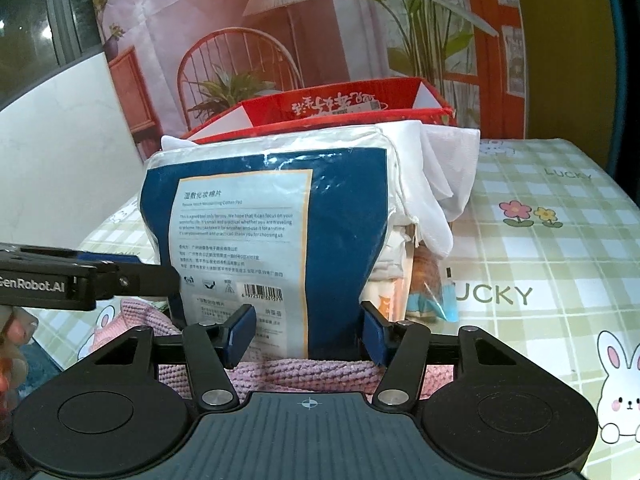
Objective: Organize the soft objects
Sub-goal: 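Close the left gripper on the blue bag while the right gripper also grips it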
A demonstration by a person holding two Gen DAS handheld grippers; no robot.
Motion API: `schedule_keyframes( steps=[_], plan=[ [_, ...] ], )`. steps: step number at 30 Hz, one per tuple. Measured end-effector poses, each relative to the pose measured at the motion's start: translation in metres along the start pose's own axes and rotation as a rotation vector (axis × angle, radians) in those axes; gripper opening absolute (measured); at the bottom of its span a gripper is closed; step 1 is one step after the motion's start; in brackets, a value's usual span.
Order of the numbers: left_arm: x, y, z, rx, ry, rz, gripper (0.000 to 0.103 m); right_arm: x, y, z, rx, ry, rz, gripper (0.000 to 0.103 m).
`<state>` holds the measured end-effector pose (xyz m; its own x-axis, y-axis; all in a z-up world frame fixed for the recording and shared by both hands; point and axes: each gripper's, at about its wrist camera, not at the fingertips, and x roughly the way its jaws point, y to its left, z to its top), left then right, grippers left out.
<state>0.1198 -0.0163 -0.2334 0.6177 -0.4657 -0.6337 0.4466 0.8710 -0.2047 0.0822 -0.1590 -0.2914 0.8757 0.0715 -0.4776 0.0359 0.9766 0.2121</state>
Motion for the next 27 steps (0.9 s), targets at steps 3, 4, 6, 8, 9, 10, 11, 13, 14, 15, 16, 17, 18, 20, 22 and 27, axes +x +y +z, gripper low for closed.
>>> schedule_keyframes(
  steps=[3,4,6,8,9,10,11,13,14,15,16,17,18,20,22,27],
  plan=[
    [0.011,0.000,-0.001,0.012,0.005,-0.013,0.054,0.002,0.001,-0.001,-0.009,-0.010,0.002,0.053],
    [0.015,0.002,-0.002,0.003,0.013,-0.019,0.054,0.002,0.001,-0.001,-0.010,-0.013,0.003,0.053],
    [0.020,0.006,-0.003,-0.026,0.029,-0.039,0.054,0.002,0.001,-0.001,-0.003,-0.014,0.006,0.053],
    [0.023,0.009,-0.005,-0.049,0.035,-0.050,0.054,0.003,-0.002,-0.002,0.010,-0.014,0.011,0.053],
    [0.023,0.011,-0.005,-0.057,0.035,-0.056,0.054,0.004,-0.003,-0.001,0.014,-0.013,0.011,0.053],
    [0.022,0.011,-0.005,-0.063,0.030,-0.059,0.052,0.004,-0.003,-0.002,0.018,-0.012,0.012,0.053],
    [0.020,0.010,-0.005,-0.067,0.014,-0.064,0.051,0.005,-0.002,-0.001,0.018,-0.013,0.013,0.053],
    [0.012,0.008,-0.005,-0.060,-0.028,-0.082,0.050,0.003,0.001,0.000,0.000,-0.022,0.015,0.051],
    [0.008,0.007,-0.004,-0.054,-0.045,-0.079,0.050,0.001,0.002,0.000,-0.007,-0.034,0.021,0.049],
    [0.007,0.006,-0.004,-0.048,-0.060,-0.075,0.050,-0.002,0.003,0.000,-0.011,-0.047,0.026,0.049],
    [0.004,0.005,-0.004,-0.048,-0.073,-0.073,0.050,-0.005,0.004,0.002,-0.013,-0.064,0.033,0.048],
    [0.001,0.005,-0.003,-0.053,-0.083,-0.075,0.050,-0.009,0.004,0.003,-0.015,-0.085,0.040,0.046],
    [-0.001,0.005,-0.003,-0.058,-0.091,-0.078,0.050,-0.012,0.005,0.005,-0.017,-0.103,0.044,0.046],
    [-0.006,0.005,-0.002,-0.066,-0.112,-0.082,0.050,-0.017,0.006,0.008,-0.025,-0.134,0.050,0.046],
    [-0.010,0.004,-0.001,-0.062,-0.133,-0.077,0.050,-0.020,0.008,0.010,-0.036,-0.148,0.056,0.046],
    [-0.024,-0.001,0.009,-0.051,-0.177,-0.070,0.050,-0.024,0.010,0.018,-0.046,-0.156,0.065,0.044]
  ],
)
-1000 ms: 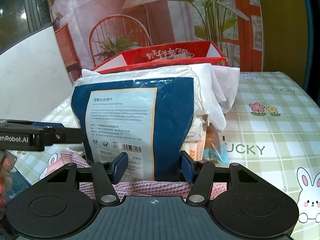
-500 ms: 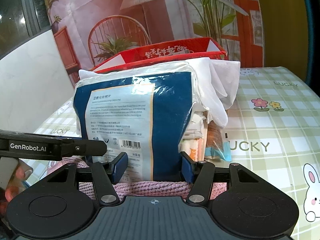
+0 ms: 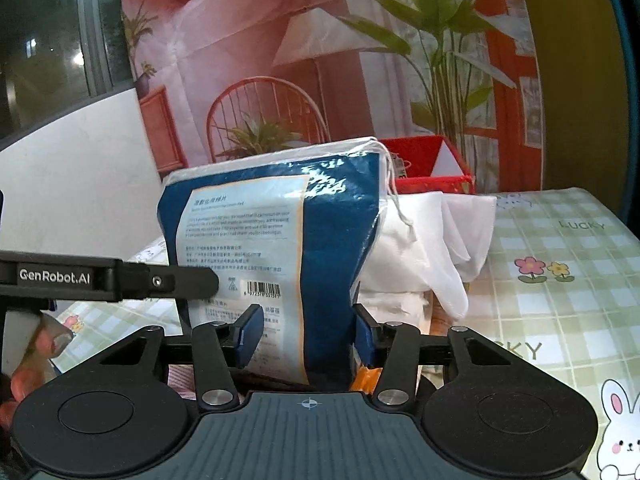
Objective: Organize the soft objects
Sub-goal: 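Close the left gripper on the blue bag while the right gripper also grips it, then carry the blue bag into the red box and open both grippers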
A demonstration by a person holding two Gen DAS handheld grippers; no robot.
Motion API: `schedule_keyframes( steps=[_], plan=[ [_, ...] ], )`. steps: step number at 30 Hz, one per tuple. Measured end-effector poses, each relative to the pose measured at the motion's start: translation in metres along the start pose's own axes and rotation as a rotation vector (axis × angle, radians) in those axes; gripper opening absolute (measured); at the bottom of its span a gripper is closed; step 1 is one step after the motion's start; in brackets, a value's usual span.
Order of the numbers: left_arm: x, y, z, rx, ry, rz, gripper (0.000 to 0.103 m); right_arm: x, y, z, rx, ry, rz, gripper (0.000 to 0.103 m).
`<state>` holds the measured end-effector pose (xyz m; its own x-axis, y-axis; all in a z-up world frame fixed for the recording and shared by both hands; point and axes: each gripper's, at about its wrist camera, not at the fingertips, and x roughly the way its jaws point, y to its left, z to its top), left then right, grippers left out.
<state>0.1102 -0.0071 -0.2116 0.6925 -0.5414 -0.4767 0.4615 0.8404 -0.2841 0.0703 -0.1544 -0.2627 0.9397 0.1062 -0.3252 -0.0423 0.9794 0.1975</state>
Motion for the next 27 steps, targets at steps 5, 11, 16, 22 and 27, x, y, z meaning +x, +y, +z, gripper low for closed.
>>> schedule_keyframes(
  steps=[5,11,16,22,27],
  plan=[
    [-0.016,-0.006,0.036,0.006,-0.093,-0.020,0.052,-0.015,0.003,0.036,-0.014,-0.108,0.028,0.044],
    [-0.012,-0.011,0.090,0.037,-0.166,-0.019,0.052,-0.018,0.006,0.089,-0.104,-0.199,0.047,0.044],
    [0.013,-0.009,0.131,0.034,-0.196,-0.035,0.055,0.003,0.000,0.134,-0.182,-0.237,0.021,0.044],
    [0.061,-0.003,0.155,0.059,-0.157,-0.016,0.057,0.044,-0.025,0.155,-0.134,-0.201,0.006,0.044],
    [0.099,0.003,0.153,0.065,-0.065,0.001,0.057,0.075,-0.039,0.147,-0.156,-0.139,-0.043,0.044]
  ],
)
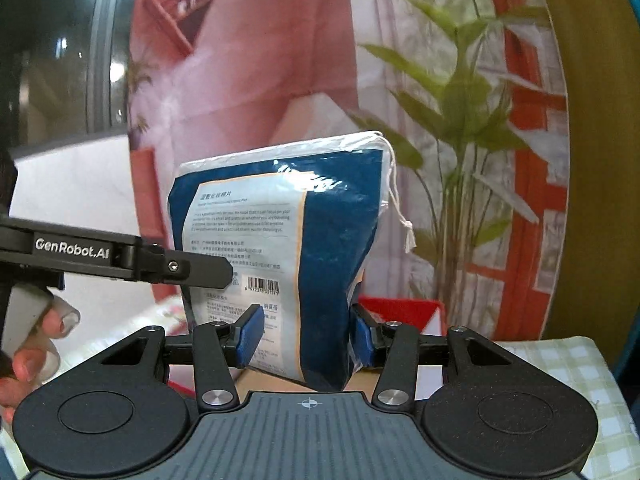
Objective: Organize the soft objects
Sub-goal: 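Carry the blue bag into the red box and open both grippers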
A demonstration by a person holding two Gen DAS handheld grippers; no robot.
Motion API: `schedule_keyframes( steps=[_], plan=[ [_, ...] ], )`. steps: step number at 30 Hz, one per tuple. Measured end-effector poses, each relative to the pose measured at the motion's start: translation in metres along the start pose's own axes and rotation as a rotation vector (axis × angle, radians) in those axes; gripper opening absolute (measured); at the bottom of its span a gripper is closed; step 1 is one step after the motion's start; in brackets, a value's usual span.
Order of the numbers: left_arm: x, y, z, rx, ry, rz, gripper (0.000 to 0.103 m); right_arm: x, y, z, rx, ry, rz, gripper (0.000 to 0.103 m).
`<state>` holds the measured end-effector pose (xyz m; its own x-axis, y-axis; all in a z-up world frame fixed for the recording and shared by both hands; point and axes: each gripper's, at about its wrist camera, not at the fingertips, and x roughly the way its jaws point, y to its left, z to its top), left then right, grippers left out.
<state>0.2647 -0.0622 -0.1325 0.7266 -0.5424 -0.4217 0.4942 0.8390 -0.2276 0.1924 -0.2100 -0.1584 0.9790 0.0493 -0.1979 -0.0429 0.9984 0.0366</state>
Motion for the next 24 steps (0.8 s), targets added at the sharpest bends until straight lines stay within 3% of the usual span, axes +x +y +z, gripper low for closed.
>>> schedule_keyframes(
  steps=[12,18,24],
  plan=[
    [0.055,0.010,-0.024,-0.041,0.158,0.003,0.057,0.036,-0.029,-0.032,0.062,0.100,-0.020,0.044],
    [0.065,0.015,-0.026,-0.036,0.184,0.009,0.058,0.039,-0.036,-0.038,0.102,0.116,-0.036,0.045],
    [0.063,0.018,-0.026,-0.027,0.177,0.061,0.067,0.032,-0.039,-0.041,0.106,0.097,-0.093,0.047]
  ],
)
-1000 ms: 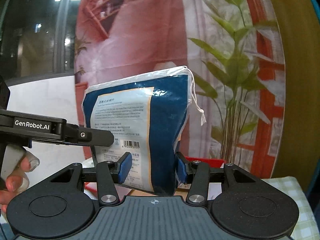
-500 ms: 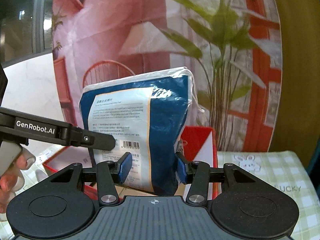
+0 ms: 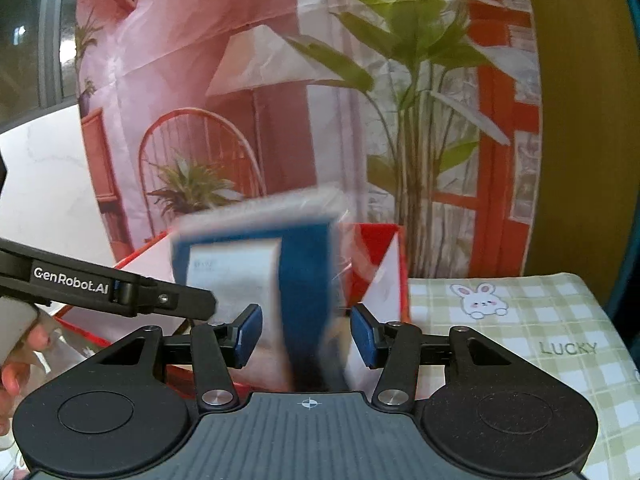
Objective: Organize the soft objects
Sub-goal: 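Carry the blue bag into the red box and open both grippers, then withdraw both grippers from the box toward the pink knit towel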
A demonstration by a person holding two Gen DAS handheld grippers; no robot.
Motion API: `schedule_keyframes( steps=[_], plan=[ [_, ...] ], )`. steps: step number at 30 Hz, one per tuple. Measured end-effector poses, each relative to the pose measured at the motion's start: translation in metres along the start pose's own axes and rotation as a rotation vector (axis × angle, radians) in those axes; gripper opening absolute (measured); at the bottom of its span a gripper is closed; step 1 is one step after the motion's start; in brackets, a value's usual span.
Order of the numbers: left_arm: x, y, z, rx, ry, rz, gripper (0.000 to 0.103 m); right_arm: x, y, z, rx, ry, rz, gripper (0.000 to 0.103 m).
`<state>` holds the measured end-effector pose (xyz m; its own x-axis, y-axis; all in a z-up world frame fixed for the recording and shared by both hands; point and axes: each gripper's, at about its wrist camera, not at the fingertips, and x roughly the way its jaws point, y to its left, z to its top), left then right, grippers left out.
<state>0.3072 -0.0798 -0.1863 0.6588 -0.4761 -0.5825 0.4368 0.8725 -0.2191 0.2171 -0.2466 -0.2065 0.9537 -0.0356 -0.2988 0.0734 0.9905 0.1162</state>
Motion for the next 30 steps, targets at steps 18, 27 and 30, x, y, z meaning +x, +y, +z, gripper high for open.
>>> schedule_keyframes(
  steps=[18,27,30],
  plan=[
    [-0.071,0.011,-0.024,-0.023,-0.067,0.079,0.071,-0.057,0.020,-0.012,0.030,-0.054,0.011,0.047],
    [-0.133,0.013,-0.074,-0.044,-0.086,0.133,0.075,-0.108,0.043,-0.041,0.021,-0.035,0.040,0.047],
    [-0.145,0.015,-0.099,-0.070,-0.062,0.157,0.076,-0.120,0.047,-0.057,0.023,0.003,0.048,0.047]
  ],
)
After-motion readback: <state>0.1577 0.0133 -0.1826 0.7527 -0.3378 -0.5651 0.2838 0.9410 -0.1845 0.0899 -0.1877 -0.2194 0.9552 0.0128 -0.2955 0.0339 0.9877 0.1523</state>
